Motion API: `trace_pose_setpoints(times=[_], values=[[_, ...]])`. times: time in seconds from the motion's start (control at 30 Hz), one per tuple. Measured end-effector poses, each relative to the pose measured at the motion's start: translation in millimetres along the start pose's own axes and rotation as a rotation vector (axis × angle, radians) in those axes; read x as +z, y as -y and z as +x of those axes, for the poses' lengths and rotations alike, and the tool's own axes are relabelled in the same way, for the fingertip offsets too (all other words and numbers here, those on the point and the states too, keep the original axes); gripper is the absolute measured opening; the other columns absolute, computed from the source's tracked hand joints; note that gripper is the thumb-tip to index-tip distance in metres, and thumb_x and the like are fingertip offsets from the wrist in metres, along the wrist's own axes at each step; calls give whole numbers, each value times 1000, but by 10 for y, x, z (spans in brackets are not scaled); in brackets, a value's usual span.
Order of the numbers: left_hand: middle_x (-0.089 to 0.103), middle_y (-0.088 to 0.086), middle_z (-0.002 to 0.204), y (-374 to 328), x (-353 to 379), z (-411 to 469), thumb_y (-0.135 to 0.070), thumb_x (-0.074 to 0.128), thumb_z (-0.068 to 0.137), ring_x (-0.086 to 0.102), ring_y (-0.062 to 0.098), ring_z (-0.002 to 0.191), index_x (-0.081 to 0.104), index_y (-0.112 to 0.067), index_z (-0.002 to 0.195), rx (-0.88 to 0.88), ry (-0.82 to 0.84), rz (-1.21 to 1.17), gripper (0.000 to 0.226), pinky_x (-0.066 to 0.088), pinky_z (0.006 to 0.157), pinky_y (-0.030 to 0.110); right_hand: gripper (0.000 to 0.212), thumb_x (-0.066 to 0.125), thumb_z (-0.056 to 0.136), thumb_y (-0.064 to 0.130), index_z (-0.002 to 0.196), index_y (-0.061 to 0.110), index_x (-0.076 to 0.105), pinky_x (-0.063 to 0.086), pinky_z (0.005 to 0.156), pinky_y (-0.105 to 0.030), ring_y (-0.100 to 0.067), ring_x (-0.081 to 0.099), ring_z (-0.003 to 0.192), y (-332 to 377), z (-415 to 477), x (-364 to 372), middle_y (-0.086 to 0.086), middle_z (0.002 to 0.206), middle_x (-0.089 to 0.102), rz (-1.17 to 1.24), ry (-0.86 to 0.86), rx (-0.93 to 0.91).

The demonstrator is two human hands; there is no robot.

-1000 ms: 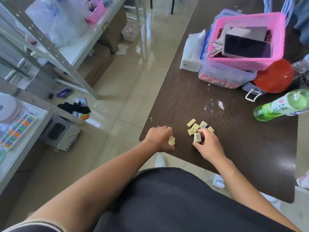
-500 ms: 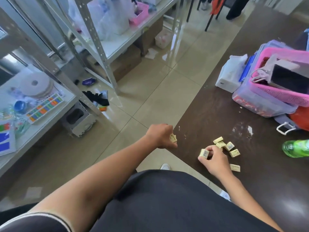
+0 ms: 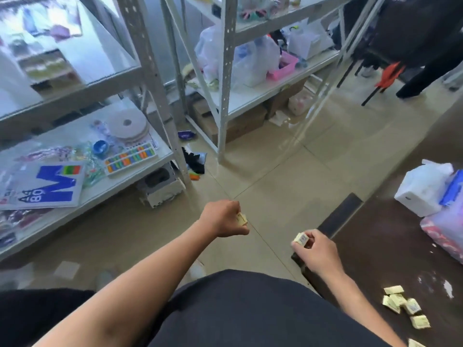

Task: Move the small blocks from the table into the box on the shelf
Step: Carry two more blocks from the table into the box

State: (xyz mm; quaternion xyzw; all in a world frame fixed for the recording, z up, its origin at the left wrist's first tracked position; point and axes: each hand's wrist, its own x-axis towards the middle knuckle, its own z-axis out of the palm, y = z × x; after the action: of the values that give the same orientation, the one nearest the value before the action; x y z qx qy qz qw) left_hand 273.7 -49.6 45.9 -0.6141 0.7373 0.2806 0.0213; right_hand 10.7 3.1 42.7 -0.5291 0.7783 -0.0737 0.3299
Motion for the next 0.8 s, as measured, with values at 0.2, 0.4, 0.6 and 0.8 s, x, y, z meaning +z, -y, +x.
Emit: trace_pose_setpoints(times=[0.2,0.4,0.6,0.8], values=[[61,-6,83,1024,-421,-413,-60,65,63,56,18,73,54,-26,82,-247,-157,-148,41,42,60,30,23,75,72,35,89,25,63,48,62,-29,-10,63,71,1369,324,370,10,76,67,-40,123,-233],[61,-11,86,1834,-764,-772,-59,64,60,56,14,77,51,-30,82,-479,-250,-283,38,45,65,30,20,76,71,32,83,29,60,51,66,-31,-8,62,71,2645,363,785,10,77,66,-85,251,-484],[61,-12,82,2316,-1133,-626,-58,63,58,58,11,75,54,-29,83,-596,-340,-374,39,48,67,29,22,74,71,33,88,27,62,52,68,-29,-7,62,70,3498,565,1095,11,77,65,-139,371,-620],[58,-11,77,2776,-1674,-216,-57,67,60,56,10,69,50,-29,79,-623,-381,-422,38,43,57,26,22,73,73,36,90,29,61,53,68,-27,-5,61,72,4322,1067,1365,11,79,65,-170,445,-713]])
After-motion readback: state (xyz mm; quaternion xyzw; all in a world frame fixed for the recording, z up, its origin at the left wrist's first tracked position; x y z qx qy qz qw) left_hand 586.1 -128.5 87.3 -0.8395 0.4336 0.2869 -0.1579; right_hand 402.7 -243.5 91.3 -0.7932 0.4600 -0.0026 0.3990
